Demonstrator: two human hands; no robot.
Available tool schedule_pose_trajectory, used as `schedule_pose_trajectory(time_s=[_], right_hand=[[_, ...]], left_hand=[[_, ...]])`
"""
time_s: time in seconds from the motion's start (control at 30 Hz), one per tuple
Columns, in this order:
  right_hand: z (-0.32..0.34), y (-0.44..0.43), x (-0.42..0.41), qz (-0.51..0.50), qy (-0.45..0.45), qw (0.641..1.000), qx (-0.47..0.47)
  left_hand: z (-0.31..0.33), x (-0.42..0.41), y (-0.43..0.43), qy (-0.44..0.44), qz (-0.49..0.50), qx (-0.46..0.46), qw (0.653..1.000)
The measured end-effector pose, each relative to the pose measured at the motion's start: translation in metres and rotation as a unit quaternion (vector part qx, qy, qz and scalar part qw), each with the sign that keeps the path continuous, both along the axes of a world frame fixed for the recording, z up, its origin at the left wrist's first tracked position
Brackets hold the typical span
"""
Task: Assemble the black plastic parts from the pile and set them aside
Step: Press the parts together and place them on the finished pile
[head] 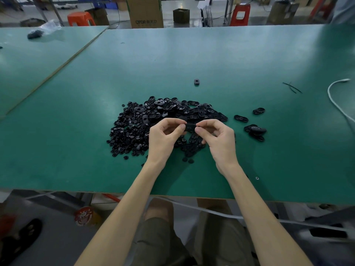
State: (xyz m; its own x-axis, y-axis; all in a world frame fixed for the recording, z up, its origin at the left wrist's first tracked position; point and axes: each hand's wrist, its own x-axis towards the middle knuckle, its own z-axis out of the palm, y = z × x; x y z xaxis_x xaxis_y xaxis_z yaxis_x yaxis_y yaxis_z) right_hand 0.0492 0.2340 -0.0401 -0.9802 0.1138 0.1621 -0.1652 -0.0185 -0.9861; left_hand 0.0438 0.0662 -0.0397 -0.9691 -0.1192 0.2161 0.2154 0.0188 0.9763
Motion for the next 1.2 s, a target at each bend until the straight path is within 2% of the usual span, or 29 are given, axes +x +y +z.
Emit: schedule_pose_trajectory(time_s=[0.23, 0.47, 0.6, 0.73, 0.9, 1.2], right_hand=[[-0.0003, -0.001, 0.0, -0.029, 0.016, 0.999, 0.025], [-0.0001, -0.0006, 0.0016, -0.052, 0.024, 0.998, 0.037], [0.0021, -0.0012, 0.0028, -0.049, 0.021, 0.998, 0.045], [0.0045, -0.0046, 0.0046, -0.016, 0.036, 0.994, 0.1], [0.0026, -0.0016, 0.0023, -0.03, 0.015, 0.998, 0.058], [-0.0001, -0.0002, 0.0, -0.003, 0.017, 0.997, 0.07]], left_hand=[[0.0036, 0.0022, 0.0008, 0.009, -0.037, 0.009, 0.999], [0.002, 0.0021, 0.0017, 0.005, -0.02, 0.005, 1.0], [0.0008, 0.0012, 0.0013, -0.007, -0.01, 0.018, 1.0], [0.0028, 0.0025, 0.0022, 0.004, -0.041, 0.011, 0.999], [0.0049, 0.0031, 0.0029, 0.002, -0.058, 0.009, 0.998], [0.0054, 0.0027, 0.0022, 0.022, -0.069, 0.009, 0.997]])
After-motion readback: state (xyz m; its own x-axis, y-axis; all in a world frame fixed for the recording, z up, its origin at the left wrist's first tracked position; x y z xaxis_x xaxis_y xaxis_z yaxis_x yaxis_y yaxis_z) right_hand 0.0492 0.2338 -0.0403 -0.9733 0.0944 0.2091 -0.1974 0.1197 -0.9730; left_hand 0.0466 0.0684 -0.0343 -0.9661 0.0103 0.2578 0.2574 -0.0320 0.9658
